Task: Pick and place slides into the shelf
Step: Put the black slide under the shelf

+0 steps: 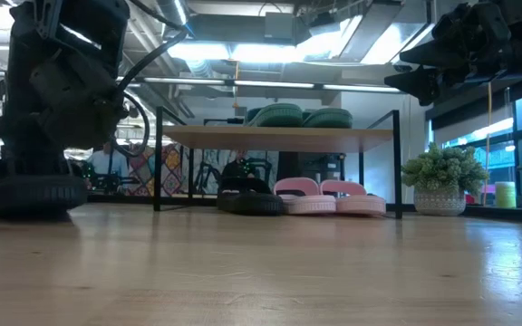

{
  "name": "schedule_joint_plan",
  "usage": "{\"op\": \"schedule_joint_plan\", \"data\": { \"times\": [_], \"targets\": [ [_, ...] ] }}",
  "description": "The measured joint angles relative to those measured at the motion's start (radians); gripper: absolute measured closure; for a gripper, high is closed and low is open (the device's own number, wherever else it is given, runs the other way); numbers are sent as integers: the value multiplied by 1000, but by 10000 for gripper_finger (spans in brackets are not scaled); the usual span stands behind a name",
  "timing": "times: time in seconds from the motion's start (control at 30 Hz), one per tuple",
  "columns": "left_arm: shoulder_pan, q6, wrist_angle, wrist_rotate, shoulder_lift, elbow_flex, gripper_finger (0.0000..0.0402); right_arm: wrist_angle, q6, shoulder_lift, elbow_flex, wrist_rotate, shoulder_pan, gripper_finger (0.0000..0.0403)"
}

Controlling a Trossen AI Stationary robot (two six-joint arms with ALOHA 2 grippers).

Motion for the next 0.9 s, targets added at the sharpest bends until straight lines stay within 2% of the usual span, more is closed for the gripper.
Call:
{"op": "schedule_joint_plan", "data": {
  "times": [0.13,0.37,0.57,0.73,0.9],
  "targets": [
    [-13,64,-33,10,0,63,395,0,0,0,0,0,0,83],
    [-55,198,-191,-1,0,292,397,0,0,0,0,0,0,83],
    [-116,380,-188,-80,-12,491,398,-2,-2,0,0,0,0,83],
    [-156,485,-102,-123,-11,602,398,-3,-33,0,0,0,0,83],
    [-145,598,54,-205,-7,595,398,-3,-54,0,0,0,0,83]
  ]
}}
